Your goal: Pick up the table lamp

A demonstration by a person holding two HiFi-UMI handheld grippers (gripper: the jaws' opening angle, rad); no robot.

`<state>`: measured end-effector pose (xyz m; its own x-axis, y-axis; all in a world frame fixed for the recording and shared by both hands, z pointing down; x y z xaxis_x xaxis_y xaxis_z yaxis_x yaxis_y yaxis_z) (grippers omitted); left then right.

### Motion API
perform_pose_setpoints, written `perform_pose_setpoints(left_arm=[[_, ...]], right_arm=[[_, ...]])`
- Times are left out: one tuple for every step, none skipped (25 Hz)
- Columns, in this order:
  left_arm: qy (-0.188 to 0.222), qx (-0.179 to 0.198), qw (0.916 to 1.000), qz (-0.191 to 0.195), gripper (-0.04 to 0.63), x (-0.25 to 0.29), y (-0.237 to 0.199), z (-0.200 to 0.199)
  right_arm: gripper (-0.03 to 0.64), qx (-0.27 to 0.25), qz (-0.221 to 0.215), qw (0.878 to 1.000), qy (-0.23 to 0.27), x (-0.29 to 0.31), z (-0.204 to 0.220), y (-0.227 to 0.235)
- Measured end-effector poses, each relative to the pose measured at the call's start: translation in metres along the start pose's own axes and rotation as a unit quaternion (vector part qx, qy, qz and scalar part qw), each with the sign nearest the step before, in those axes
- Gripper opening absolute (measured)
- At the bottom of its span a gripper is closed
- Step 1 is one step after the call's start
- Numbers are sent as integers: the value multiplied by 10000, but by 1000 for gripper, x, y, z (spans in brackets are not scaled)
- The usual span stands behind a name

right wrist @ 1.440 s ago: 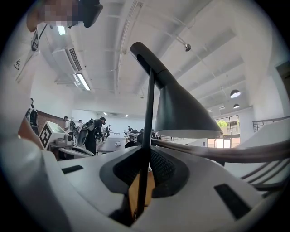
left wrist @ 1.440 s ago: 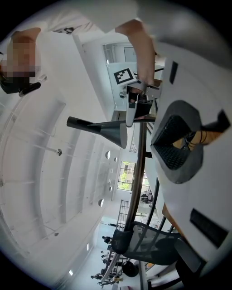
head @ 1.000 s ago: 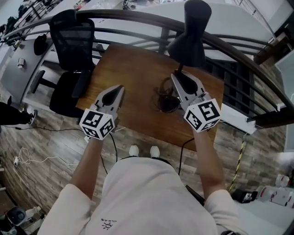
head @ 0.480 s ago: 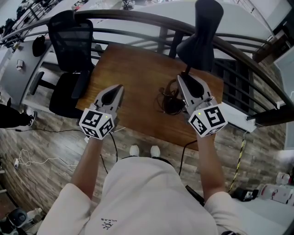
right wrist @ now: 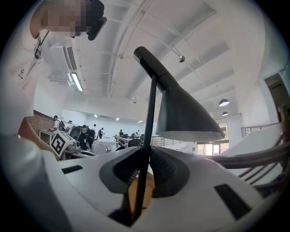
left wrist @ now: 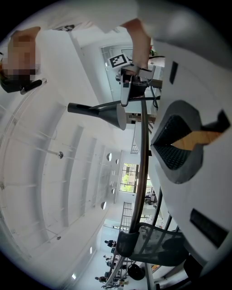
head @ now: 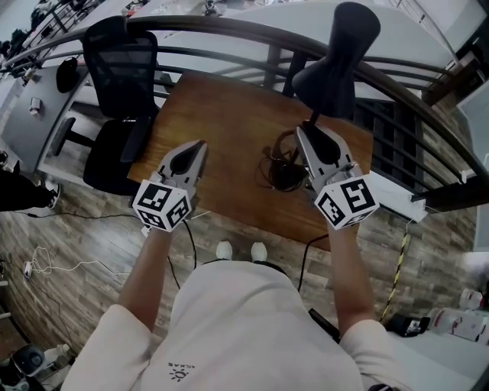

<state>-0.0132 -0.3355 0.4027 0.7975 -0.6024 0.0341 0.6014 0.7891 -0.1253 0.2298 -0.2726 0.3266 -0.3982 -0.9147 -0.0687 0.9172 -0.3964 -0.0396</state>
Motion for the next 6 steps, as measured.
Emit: perform_pose_setpoints(left_arm=[[0,0,10000,-1,5,0,0,0],[-1,-3,10000,-2,5,-1,0,0],[-2,-6,10000,-2,5,-1,-1,0],[-3,-10,10000,-2,5,0,-2,1],[-3,-13,10000,-1,5,0,-3,1],[-4,-16,10000,0,5,1,-4,1]], right_arm=[[69,5,-3,10000,5,0,0,-1],[69,10,-5,10000,8,1,1,-1],[69,17,-6,10000,8,3,1,-1],[69,25,-6,10000,6,4,2,-1],[69,31,-5,10000,3,6,3,-1],[69,36,-3,10000,0,7,4,-1]])
Point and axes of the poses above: the fingertips, and each gripper's own axes: x forward along the fingers, y to its right, z out of its underside, the point moved 5 cm from there along -x, backward along the fingers, and after that the axes turned 2 degrees about y, right-handed, at the moved point
